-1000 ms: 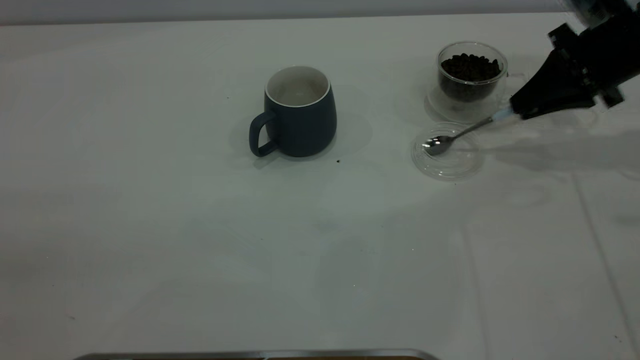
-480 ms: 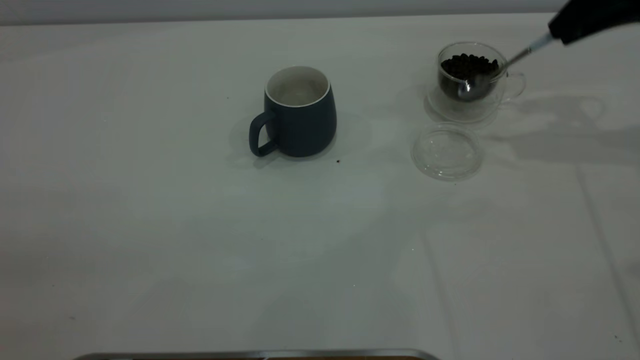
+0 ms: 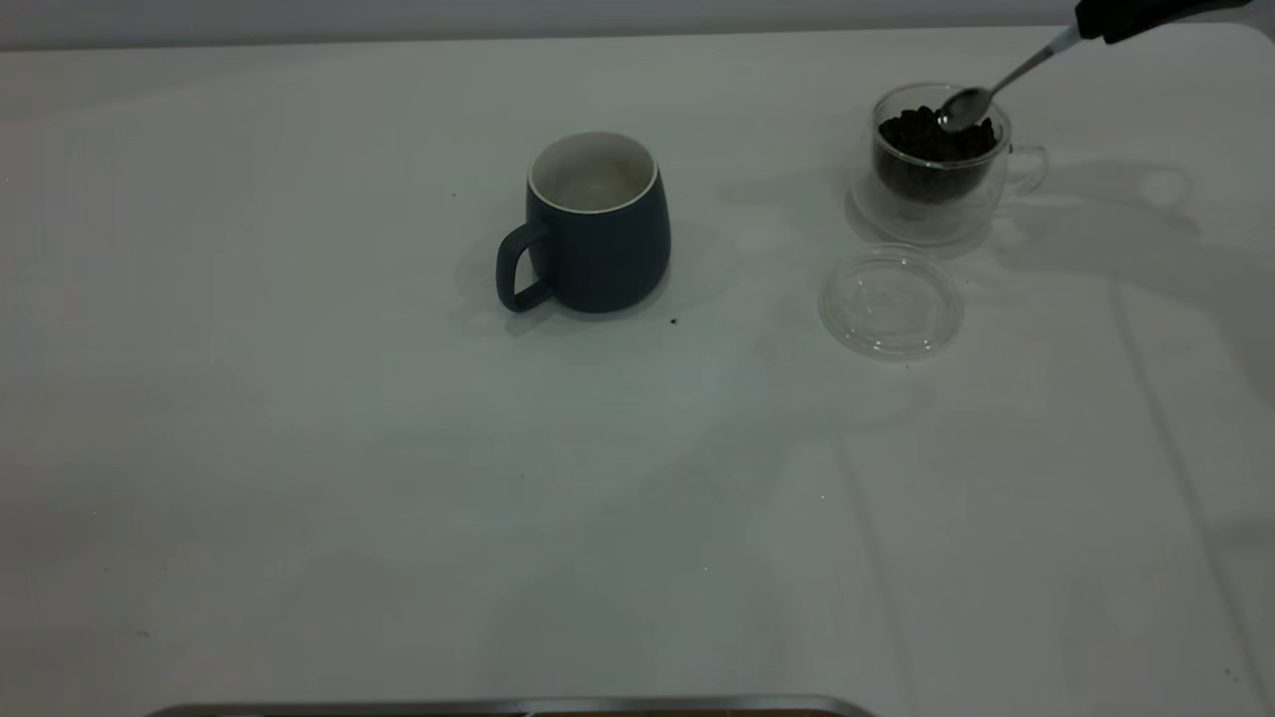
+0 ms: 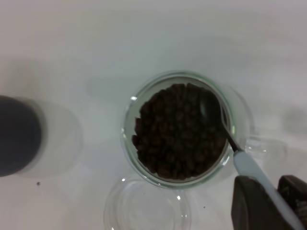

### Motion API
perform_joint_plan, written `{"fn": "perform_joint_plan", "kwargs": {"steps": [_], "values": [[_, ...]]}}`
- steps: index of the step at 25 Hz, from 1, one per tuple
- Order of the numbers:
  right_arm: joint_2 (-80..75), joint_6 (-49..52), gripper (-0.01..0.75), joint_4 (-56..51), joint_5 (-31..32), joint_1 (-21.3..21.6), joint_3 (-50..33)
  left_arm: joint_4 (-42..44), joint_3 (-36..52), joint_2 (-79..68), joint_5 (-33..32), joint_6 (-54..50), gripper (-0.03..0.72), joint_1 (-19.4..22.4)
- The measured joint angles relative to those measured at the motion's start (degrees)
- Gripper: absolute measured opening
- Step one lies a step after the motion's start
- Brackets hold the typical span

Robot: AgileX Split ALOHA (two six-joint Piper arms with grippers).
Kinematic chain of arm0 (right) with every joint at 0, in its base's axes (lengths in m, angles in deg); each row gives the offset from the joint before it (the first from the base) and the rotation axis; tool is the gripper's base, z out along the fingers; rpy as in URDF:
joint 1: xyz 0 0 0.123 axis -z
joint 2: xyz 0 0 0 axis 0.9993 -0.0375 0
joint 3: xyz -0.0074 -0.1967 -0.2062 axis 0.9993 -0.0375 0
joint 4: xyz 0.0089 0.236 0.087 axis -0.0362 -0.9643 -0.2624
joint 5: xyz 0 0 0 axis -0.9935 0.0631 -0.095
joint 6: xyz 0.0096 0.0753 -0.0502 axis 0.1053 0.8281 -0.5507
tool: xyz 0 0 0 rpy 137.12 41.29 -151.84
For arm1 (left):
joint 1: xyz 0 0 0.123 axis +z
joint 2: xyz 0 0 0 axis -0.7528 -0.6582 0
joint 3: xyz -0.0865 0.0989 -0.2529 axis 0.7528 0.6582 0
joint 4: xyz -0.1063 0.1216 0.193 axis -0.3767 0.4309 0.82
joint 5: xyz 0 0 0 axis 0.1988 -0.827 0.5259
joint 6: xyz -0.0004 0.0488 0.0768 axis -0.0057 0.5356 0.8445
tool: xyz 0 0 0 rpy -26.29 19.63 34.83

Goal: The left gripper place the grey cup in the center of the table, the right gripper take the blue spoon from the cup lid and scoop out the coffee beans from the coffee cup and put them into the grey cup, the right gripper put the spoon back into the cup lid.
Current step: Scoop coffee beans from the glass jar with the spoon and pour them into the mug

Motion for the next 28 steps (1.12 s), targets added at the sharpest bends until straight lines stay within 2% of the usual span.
{"fn": "perform_joint_plan", "kwargs": {"steps": [6,14,28], "values": [[-1.7,0.1,0.113,-0.4,0.9,-0.2,0.0,0.0,0.0,0.0,0.0,0.1,0.514,0.0],[-2.2,2.4,0.113,-2.4,5.1,0.4,0.0,0.0,0.0,0.0,0.0,0.1,0.514,0.0],[-7.5,-2.2,0.113,-15.7,13.1,6.7,0.0,0.0,0.0,0.0,0.0,0.0,0.514,0.0]]}}
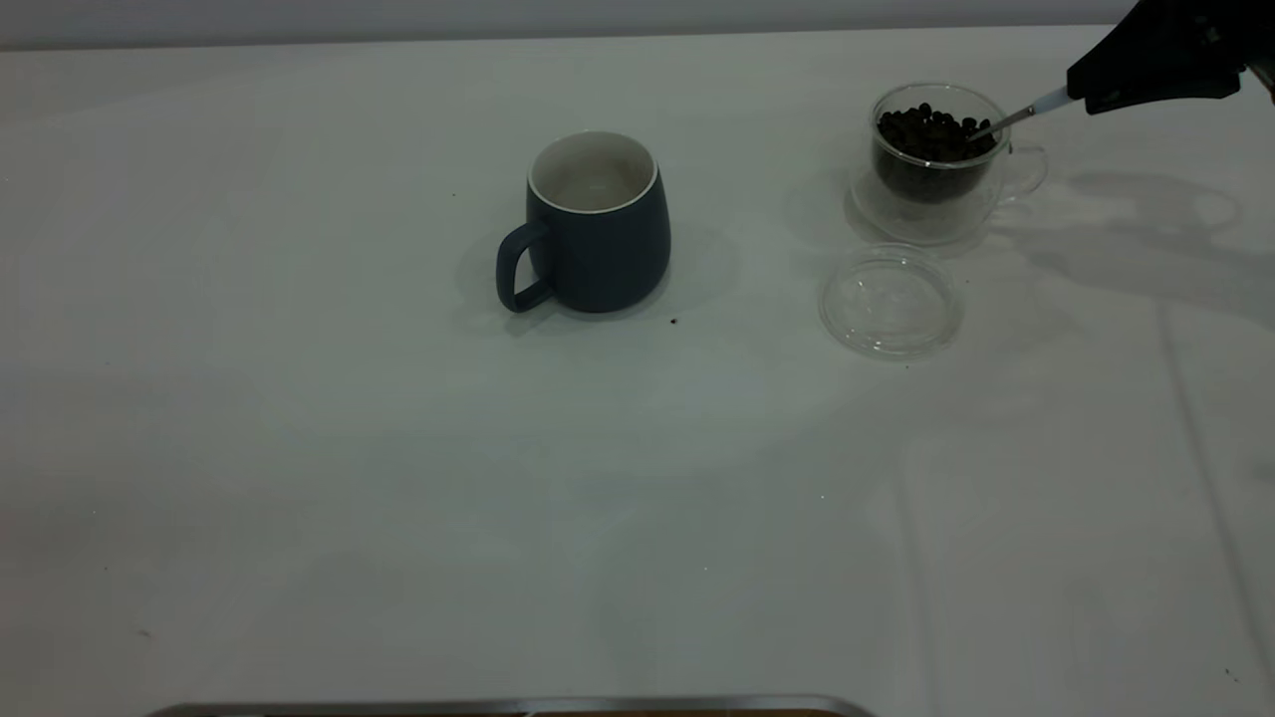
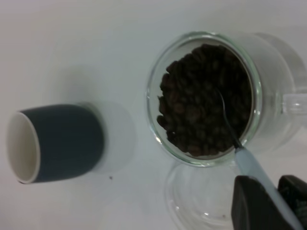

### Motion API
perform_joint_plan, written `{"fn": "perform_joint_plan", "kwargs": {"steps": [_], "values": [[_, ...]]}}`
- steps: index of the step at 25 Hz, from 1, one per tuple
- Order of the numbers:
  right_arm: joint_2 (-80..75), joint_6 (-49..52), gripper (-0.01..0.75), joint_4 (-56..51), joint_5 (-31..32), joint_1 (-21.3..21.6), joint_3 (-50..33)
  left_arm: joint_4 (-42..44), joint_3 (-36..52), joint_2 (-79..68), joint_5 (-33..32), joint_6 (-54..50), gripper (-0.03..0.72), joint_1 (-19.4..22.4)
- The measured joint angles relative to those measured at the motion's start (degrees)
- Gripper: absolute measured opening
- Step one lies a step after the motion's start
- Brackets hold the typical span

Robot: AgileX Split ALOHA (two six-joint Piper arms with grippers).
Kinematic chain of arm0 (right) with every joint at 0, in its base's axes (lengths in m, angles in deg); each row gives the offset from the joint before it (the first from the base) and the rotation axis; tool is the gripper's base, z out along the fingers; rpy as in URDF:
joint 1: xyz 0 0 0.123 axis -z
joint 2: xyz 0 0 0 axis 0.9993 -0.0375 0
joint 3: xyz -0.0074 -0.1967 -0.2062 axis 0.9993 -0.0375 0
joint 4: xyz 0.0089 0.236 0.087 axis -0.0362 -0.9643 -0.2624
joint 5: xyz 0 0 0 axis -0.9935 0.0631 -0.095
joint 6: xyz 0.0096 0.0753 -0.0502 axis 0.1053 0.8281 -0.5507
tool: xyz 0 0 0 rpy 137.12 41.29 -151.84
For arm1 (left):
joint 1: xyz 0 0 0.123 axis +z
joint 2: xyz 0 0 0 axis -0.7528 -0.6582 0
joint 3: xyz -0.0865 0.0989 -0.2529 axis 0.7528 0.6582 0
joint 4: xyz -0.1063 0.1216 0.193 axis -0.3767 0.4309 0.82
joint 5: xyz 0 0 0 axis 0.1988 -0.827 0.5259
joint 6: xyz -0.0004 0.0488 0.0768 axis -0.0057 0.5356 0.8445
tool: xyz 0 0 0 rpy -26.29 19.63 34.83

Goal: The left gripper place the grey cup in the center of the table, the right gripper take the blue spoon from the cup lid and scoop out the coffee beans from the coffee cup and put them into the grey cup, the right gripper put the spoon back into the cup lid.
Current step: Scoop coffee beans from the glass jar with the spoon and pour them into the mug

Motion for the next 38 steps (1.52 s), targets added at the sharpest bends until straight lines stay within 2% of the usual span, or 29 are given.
{"fn": "perform_joint_plan", "kwargs": {"steps": [9,38], "values": [[-0.1,-0.4,0.113,-3.0,2.9,2.2,0.0,0.0,0.0,0.0,0.0,-0.1,0.514,0.0],[-0.1,-0.4,0.113,-4.8,9.6,5.3,0.0,0.0,0.0,0.0,0.0,-0.1,0.514,0.0]]}}
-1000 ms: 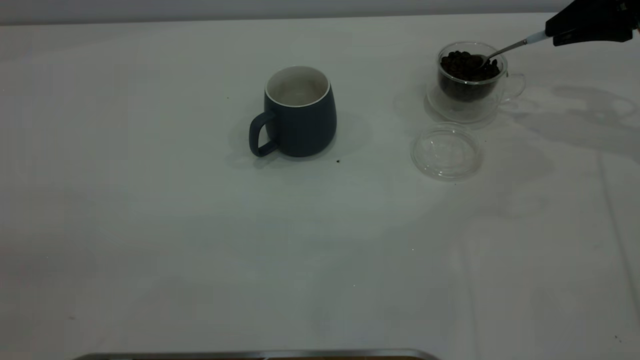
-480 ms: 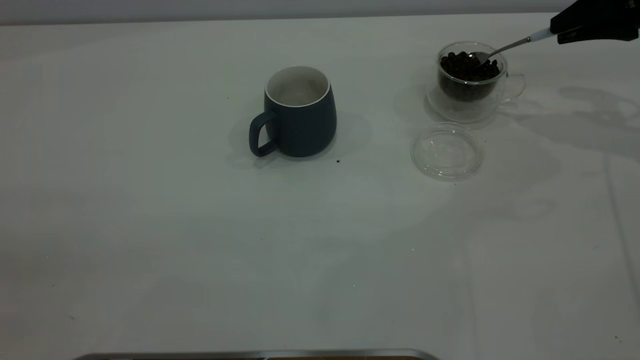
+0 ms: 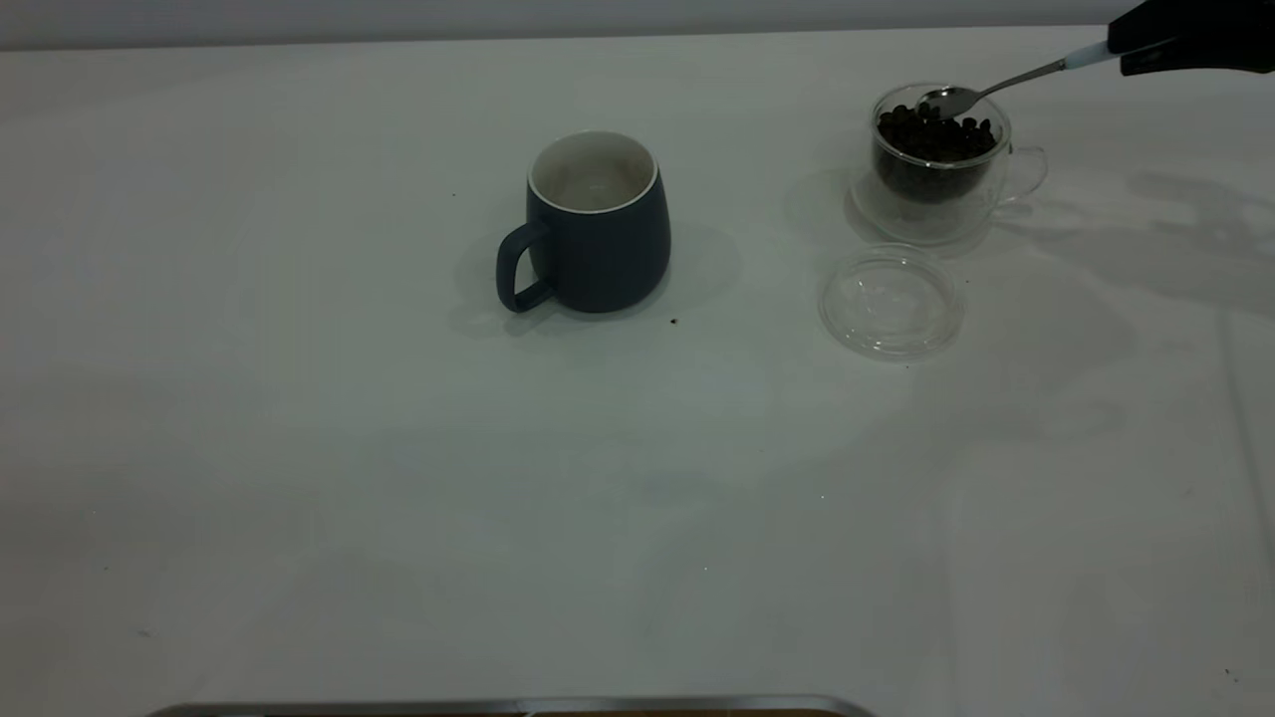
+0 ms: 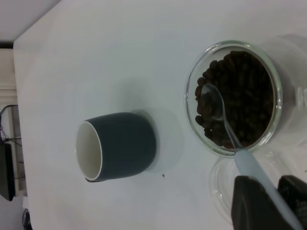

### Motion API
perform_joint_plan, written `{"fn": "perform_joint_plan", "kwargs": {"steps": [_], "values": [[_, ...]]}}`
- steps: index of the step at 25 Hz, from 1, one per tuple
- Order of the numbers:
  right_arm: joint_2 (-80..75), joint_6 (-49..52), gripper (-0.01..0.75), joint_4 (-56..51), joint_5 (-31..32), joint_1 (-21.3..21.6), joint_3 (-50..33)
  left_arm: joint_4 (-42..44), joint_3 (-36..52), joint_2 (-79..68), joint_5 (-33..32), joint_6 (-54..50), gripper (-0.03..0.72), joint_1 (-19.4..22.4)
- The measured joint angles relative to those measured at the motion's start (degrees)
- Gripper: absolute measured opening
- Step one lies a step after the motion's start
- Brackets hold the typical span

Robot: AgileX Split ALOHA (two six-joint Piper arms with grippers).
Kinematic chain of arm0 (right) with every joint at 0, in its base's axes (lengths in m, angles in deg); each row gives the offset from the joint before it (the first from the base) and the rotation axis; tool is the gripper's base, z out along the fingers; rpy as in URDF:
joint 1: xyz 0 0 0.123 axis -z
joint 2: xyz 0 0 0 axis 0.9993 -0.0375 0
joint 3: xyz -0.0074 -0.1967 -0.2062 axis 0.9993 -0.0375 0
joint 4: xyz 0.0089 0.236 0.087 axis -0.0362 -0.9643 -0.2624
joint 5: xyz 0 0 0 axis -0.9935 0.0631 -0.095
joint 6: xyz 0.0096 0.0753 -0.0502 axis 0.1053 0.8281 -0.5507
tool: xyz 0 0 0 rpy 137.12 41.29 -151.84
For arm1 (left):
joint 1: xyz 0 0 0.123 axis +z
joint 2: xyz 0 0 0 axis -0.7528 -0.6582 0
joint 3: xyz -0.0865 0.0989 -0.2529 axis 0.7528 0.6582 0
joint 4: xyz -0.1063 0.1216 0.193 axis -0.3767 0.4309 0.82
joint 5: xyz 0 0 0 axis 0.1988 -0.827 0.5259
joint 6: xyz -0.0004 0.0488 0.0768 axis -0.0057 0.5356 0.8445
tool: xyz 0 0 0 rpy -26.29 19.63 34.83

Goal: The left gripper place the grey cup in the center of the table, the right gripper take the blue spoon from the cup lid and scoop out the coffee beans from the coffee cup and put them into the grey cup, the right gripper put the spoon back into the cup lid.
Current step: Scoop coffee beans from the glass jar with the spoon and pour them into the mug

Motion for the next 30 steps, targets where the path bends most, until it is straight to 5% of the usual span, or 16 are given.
{"fn": "perform_joint_plan", "kwargs": {"steps": [11,30], "values": [[0.0,0.0,0.113,-1.0,1.6,0.6,0.0,0.0,0.0,0.0,0.0,0.1,0.514,0.0],[0.0,4.7,0.112,-4.4,-7.7,-1.6,-3.1,0.0,0.0,0.0,0.0,0.1,0.514,0.0]]}}
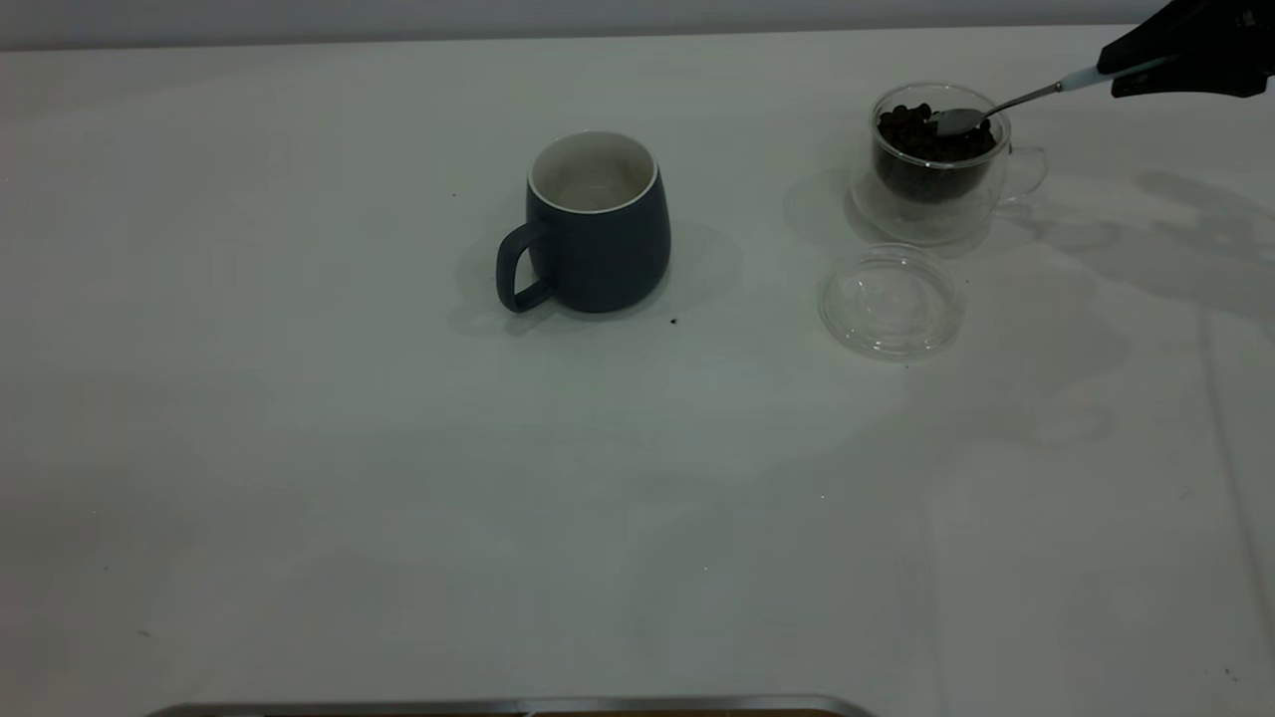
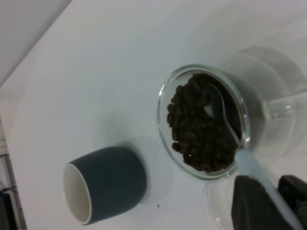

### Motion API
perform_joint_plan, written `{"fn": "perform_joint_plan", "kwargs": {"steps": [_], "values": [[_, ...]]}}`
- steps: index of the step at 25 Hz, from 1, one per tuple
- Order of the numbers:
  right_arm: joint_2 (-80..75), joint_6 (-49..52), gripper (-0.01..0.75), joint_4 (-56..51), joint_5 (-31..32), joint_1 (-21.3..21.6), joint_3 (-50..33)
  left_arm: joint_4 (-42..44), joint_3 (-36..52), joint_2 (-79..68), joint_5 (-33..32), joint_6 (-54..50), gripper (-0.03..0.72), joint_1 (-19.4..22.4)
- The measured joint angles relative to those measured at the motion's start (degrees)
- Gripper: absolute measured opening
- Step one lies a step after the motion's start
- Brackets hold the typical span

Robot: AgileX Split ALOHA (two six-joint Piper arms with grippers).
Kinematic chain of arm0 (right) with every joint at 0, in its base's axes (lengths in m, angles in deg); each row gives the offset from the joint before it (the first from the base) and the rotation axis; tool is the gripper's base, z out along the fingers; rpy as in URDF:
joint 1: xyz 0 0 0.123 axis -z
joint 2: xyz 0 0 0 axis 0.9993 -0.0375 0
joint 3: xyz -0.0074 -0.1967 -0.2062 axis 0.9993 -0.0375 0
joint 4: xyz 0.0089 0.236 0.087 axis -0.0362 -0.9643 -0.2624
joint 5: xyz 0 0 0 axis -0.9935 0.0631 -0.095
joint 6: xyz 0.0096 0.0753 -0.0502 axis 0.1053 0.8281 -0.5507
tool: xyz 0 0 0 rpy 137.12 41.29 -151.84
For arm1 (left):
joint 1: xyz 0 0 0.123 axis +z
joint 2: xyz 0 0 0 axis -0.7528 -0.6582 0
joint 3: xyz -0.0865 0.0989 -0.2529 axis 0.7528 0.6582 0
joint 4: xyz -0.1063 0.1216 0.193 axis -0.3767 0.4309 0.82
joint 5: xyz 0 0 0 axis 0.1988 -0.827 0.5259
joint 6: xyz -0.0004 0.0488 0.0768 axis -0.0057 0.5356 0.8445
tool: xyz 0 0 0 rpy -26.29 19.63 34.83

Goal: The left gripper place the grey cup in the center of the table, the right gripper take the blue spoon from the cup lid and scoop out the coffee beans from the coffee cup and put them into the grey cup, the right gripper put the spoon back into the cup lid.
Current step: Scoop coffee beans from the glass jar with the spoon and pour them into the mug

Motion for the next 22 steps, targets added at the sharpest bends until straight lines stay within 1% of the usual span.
{"fn": "perform_joint_plan", "kwargs": {"steps": [8,22], "values": [[0.0,2.3,0.112,-0.1,1.9,-0.4,-0.1,0.0,0.0,0.0,0.0,-0.1,0.514,0.0],[-1.2,3.9,0.112,1.2,2.2,-0.4,-0.1,0.0,0.0,0.0,0.0,-0.1,0.514,0.0]]}}
